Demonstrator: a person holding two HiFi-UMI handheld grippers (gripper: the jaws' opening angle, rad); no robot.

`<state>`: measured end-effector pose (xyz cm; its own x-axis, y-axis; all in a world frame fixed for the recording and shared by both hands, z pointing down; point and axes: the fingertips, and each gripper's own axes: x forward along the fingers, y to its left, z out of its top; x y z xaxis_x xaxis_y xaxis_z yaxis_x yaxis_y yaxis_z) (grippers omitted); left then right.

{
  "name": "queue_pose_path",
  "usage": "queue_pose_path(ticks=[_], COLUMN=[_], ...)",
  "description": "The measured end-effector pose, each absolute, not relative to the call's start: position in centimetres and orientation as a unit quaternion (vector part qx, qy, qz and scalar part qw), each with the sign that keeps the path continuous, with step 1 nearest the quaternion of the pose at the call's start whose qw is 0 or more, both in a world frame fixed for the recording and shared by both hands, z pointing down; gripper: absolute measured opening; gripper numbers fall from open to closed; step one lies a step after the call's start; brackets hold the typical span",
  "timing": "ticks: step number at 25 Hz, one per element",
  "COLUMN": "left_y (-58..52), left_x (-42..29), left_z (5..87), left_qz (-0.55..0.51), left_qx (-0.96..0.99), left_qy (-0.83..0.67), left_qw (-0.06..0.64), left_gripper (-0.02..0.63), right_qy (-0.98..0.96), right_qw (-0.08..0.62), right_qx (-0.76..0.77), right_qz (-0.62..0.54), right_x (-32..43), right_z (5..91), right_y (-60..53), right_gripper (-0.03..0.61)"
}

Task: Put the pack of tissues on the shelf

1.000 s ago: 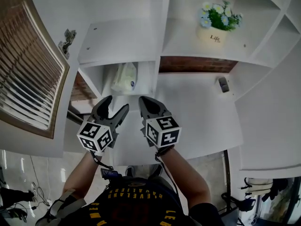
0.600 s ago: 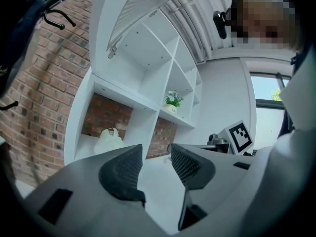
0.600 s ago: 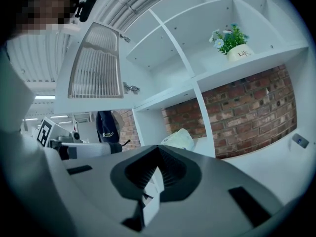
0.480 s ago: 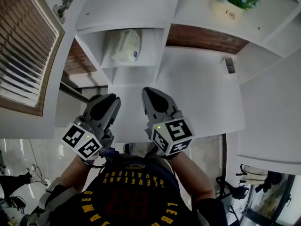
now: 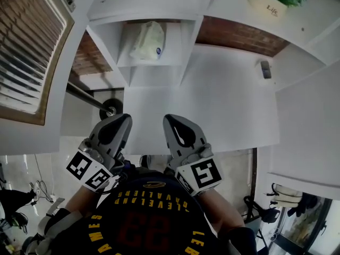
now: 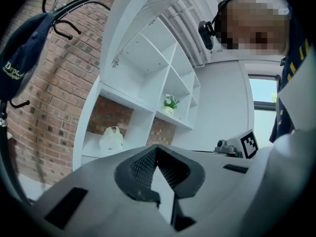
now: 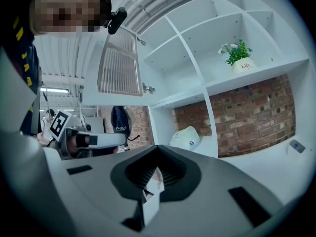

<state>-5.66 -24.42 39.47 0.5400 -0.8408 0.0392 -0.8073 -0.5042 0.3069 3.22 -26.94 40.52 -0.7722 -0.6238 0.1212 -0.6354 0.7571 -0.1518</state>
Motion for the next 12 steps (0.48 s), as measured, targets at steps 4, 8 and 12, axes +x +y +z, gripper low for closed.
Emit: queue_pose_path(ticks=[4,8,12], left_y=[-23.8,-23.2,-22.9], left_x=[-5.2,-4.3,-4.6], left_z=[39.1,38.9,38.9], left_qz=[-0.076,-0.078,-0.082], left_qx=[0.862,0.865,0.860], left_qy=[-0.475,-0.468,-0.477], left_qw=[0.162,0.164,0.161], left_gripper=[0.003,0.003,0.003], right_qy=[-0.940,-0.940,-0.944], right_qw=[0.021,0.019,0.021], right_qx=[0.329,0.331,0.321], right_qz=[0.089,0.076,0.077], right_x=[2.6,2.4,2.0], right_z=[39.9,39.5,39.6], right_y=[-26.2,-25.8,-24.8], right_gripper=[-0.003,-0.003,-0.003])
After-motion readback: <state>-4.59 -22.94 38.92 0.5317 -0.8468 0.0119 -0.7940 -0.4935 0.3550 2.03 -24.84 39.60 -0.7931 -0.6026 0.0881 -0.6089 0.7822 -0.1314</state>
